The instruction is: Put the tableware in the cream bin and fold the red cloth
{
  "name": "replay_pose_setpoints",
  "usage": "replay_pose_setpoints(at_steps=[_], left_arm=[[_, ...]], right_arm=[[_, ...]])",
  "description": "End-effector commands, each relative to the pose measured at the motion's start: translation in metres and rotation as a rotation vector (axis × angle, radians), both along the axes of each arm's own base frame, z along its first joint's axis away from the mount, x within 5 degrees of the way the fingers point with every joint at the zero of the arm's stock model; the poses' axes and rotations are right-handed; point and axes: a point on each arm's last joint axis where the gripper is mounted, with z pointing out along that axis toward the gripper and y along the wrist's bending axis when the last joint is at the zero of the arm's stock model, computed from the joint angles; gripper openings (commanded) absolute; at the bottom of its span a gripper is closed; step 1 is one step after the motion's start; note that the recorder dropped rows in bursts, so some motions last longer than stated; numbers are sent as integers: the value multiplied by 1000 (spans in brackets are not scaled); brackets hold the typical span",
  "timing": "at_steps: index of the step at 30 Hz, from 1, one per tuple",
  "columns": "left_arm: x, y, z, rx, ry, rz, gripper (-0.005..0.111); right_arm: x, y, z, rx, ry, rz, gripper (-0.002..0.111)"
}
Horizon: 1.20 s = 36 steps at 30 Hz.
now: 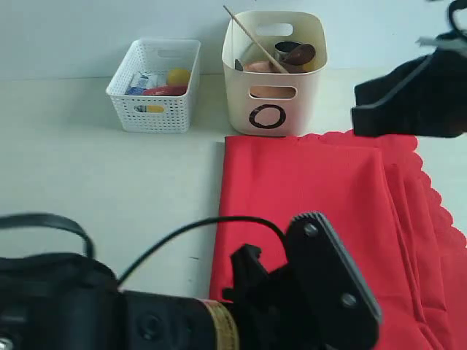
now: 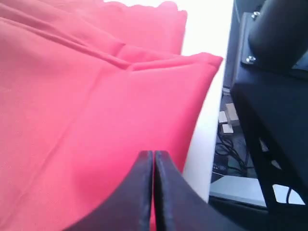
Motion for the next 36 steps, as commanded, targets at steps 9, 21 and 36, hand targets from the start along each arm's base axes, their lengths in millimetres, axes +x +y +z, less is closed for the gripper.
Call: replay_pose_setpoints(at_steps=[9,21,36], left_arm=[[17,113,35,-186,-29,208,3],[5,166,32,-279,-58,268,3],[2,171,29,-273,-45,274,3]], right_arm=[[49,17,-131,-180,499,-27,0],[56,-13,-199,-309,739,-91,0],[55,-108,-192,-335,832,-550,0]])
